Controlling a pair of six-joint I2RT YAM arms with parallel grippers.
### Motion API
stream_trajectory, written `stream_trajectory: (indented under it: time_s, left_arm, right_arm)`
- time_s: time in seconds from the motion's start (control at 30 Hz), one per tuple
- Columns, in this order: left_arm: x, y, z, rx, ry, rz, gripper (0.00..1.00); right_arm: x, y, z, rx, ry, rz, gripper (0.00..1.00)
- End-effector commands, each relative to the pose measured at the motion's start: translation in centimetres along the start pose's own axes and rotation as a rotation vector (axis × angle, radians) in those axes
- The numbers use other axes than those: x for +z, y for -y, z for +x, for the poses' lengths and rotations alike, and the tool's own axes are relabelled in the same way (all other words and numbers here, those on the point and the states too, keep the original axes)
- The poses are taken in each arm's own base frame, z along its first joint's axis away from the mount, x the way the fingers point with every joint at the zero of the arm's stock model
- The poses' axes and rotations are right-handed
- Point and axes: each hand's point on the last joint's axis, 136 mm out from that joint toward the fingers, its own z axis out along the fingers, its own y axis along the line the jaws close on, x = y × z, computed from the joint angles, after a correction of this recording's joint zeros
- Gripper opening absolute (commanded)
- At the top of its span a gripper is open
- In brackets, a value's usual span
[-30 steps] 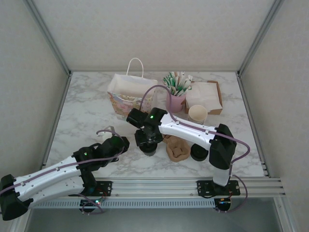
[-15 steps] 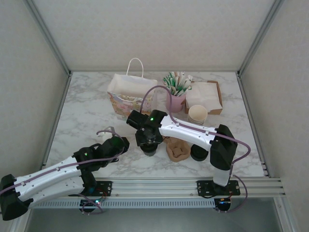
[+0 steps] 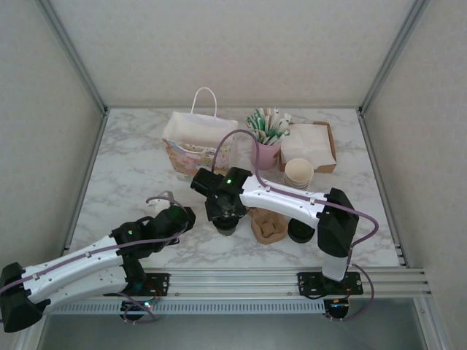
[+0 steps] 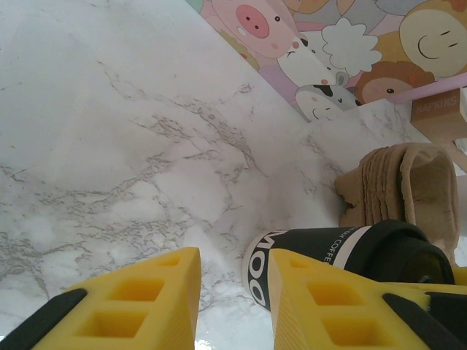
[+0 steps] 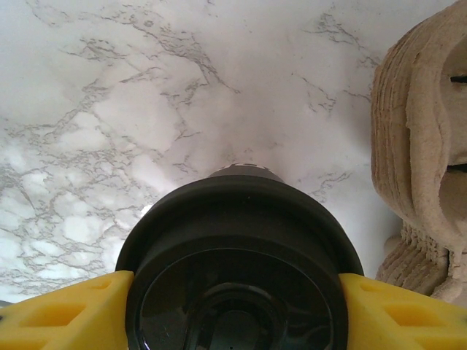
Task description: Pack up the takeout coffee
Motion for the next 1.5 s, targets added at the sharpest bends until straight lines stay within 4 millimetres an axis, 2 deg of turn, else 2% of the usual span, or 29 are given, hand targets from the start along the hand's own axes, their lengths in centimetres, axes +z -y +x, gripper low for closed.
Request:
stream_trajectory:
  time_s: [0.0,0.27,0.4,0.83,1.07,1.1,1.17,1.47]
  left_arm:
    - [-0.2,0.3,-0.5,-0.017,0.010,-0.003,0.30]
    - [-0.1,0.6,-0.2,-0.013,-0.007,0.008,0.31]
    - [0.0,0.7,0.0,-0.013,-0.014,0.012,0.32]
    - [0.5,1.4,0.5,0.001,-0.042,0.015,0.32]
    - [0.5,1.6,0.6,0.006,-0.049,0.016,0.33]
    - [0.5,1.7,0.6,0.007,-0.048,0.017,0.33]
    - [0.5,1.9,0.6,0.013,-0.053,0.026,0.33]
    - [0.2,2.5,0.6,0.021,-0.058,0.052,0.34]
  right_arm:
    - [3.7,3.8,3.2,0.019,-0.139,0.194,0.67]
    - [0.0,2.2,-0.1,0.101,-0.024,0.070,0.71]
    - [-0.9,2.0,-0.7,0.110,-0.003,0.062,0.73]
    - [-1.9,1.1,-1.3,0.115,0.025,0.000,0.85]
    - [-2.6,1.1,-1.8,0.117,0.050,-0.013,0.88]
    - [-2.7,1.1,-1.8,0.112,0.051,-0.016,0.94]
    - [-3.0,0.8,-2.0,0.100,0.064,-0.032,0.98]
    - [-5.3,1.8,-3.0,0.079,0.152,-0.033,0.99]
